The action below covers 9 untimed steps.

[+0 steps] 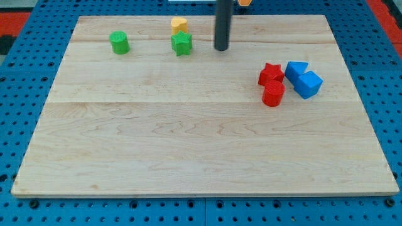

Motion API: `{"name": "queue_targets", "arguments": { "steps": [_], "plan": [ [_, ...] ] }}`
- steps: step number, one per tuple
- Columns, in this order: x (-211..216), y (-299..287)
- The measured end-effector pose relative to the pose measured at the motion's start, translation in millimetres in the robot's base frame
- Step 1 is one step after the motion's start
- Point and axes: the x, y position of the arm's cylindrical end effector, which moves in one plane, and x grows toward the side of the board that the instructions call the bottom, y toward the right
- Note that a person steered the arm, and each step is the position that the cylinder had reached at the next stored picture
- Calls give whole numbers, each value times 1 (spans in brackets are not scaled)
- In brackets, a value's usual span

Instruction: Place the green star in between the yellow heart and green circle

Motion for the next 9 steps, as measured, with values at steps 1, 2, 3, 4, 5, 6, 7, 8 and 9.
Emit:
{"name": "queue_targets", "arguments": {
  "steps": [1,2,3,4,5,6,7,8,9],
  "plan": [
    [-8,-60],
    [6,-69],
    [-2,-143],
    [-13,-177],
    [-4,-173],
    [14,-169],
    [14,-128],
    [14,-107],
    [-9,-119]
  ]
}}
